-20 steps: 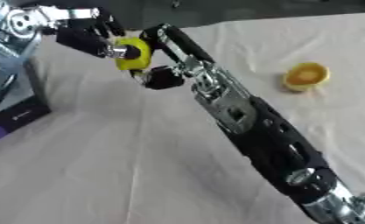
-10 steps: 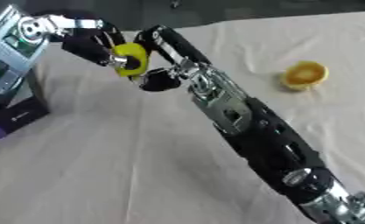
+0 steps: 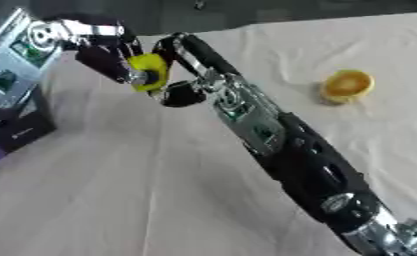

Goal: Pick up the objects with one hand, pass them to the other hand, and then place them into the box on the other side of the table.

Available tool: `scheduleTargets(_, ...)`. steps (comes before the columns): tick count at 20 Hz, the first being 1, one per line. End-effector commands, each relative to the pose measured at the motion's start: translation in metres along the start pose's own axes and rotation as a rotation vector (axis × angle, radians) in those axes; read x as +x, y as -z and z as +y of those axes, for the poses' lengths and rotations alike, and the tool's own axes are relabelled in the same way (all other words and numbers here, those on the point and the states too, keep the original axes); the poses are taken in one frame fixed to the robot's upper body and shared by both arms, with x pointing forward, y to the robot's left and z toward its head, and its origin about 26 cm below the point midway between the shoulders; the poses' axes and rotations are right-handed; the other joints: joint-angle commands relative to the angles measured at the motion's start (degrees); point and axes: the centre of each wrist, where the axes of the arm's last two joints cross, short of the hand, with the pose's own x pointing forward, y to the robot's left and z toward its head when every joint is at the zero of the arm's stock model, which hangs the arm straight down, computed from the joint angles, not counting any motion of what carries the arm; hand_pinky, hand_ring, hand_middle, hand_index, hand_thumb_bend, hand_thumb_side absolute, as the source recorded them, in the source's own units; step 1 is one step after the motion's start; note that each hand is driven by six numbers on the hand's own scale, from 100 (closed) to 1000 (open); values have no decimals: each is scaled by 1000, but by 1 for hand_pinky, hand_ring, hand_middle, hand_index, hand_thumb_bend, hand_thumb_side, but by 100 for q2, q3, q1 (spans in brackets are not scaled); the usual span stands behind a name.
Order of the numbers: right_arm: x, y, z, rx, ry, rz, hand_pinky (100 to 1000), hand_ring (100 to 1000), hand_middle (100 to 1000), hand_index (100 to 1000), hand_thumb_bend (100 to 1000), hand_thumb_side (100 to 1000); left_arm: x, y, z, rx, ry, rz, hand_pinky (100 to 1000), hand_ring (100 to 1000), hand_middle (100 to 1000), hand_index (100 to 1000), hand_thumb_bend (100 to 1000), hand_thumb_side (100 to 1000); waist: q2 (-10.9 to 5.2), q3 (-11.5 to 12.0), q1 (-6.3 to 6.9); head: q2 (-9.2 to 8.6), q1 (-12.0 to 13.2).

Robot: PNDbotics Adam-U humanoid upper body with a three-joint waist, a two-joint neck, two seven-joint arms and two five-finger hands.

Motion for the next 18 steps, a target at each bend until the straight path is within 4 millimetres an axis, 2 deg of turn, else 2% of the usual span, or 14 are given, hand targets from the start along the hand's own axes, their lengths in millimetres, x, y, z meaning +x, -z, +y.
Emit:
scheduleTargets(1,10,5,-9,-19,-27,-39,784,626,470,596,277,100,-6,-7,8,0,-37,62,863,759,662,505,100,481,-193,7,53,-10,-10)
scheduleTargets(4,10,5,-9,-22,-37,-30,784,637,484,613,319,100,-5,-9,8,26,-35,60,847,743,635,468,100,475,-192,7,47,-10,-12)
scheduleTargets(8,9,2,-11,-22,-55,-20,794,690,560,690,448,100,-4,-12,9,64,-22,63,829,728,616,456,100,468,-190,6,45,-10,-17)
scheduleTargets(10,9,0,-12,-21,-69,-16,811,731,605,733,482,174,-3,-15,10,87,-16,63,823,725,611,454,100,433,-187,4,40,-10,-11)
scheduleTargets(12,9,-1,-12,-7,-89,-10,835,779,678,792,474,263,-2,-18,11,106,-7,59,819,722,608,451,100,421,-184,2,35,-10,-4)
scheduleTargets(14,8,-2,-12,10,-104,1,849,805,719,823,461,308,-1,-21,12,120,3,54,816,721,606,449,100,412,-182,4,33,-10,-4)
scheduleTargets(18,4,-4,-13,26,-119,26,854,813,735,833,461,333,-4,-28,12,141,1,52,814,714,599,444,100,402,-177,8,29,-10,1)
